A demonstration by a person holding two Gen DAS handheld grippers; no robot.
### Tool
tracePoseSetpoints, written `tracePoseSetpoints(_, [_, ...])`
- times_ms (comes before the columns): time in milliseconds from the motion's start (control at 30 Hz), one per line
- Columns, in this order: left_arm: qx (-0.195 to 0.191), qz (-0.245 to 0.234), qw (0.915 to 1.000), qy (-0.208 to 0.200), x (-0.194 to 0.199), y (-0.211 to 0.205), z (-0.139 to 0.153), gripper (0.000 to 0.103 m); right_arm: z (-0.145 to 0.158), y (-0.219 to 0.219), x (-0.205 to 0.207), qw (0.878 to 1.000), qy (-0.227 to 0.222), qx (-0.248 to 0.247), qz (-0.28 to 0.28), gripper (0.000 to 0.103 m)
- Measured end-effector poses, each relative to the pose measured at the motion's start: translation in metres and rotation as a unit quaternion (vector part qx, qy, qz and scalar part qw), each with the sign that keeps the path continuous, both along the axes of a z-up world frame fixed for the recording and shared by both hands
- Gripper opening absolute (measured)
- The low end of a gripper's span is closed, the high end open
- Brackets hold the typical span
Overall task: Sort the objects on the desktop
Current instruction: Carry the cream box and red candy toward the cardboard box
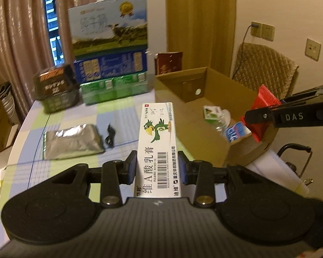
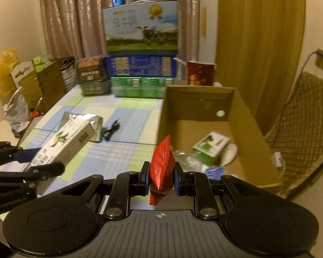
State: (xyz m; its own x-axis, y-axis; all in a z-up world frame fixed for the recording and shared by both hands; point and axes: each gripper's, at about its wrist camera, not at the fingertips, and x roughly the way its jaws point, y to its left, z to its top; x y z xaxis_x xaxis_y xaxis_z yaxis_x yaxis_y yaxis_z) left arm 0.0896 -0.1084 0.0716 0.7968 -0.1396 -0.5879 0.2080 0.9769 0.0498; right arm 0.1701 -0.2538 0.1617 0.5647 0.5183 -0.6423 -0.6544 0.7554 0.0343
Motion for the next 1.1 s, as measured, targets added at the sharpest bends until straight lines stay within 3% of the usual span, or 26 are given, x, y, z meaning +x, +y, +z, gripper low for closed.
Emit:
tracePoseSetpoints(500, [0.003,-0.041,0.9992,-0.002,0.034,-0.065,0.029,0.033,0.017,-0.051,0.047,0.999,-0.009,-0.002,-0.035,0.018])
tracePoseSetpoints(1100, [-0.001,-0.066,0.9976,0.020,0.108,-0.111,0.016,0.033,0.006,-0.054,0.110,0.999,0.005,-0.016,-0.041,0.018])
